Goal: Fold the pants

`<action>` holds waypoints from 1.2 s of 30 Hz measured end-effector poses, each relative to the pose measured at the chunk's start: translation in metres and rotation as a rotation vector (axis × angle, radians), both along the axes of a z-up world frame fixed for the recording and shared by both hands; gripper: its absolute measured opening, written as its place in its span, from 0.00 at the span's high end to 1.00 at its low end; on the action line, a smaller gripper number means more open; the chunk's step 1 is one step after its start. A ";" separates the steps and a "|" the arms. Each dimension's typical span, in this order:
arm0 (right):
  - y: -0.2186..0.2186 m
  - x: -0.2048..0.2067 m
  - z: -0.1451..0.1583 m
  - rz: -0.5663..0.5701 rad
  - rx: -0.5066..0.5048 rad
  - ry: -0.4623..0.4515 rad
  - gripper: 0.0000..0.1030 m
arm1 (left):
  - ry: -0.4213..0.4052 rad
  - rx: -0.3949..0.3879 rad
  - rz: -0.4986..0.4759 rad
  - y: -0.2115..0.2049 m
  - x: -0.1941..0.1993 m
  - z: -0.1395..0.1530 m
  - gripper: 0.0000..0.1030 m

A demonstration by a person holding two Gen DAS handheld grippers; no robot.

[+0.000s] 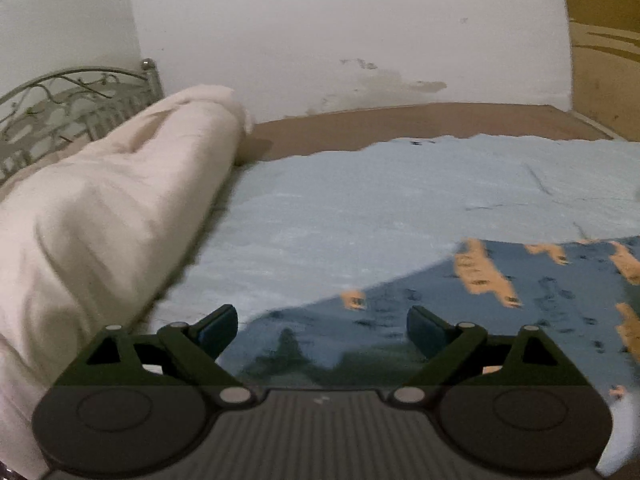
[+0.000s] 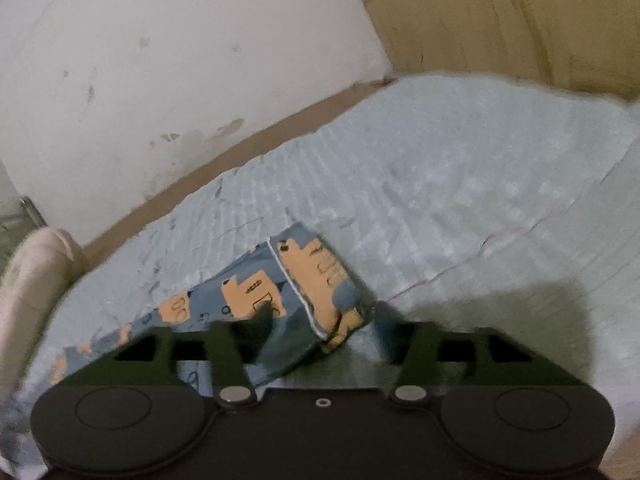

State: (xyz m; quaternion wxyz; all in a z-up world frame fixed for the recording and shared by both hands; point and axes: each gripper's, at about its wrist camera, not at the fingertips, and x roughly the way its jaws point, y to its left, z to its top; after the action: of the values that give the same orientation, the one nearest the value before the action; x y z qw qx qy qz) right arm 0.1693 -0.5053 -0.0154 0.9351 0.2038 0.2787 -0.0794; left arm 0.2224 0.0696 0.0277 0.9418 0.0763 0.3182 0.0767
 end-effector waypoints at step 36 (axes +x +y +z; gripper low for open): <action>0.170 0.018 -0.024 0.391 -0.385 -0.064 0.01 | 0.010 0.063 -0.158 -0.066 0.056 -0.034 0.01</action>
State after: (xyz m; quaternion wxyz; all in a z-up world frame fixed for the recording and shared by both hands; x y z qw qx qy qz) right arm 0.1873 -0.3351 -0.0399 0.9625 -0.0328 0.2630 0.0575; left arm 0.2782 0.0032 -0.0061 0.9405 0.1313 0.3131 0.0118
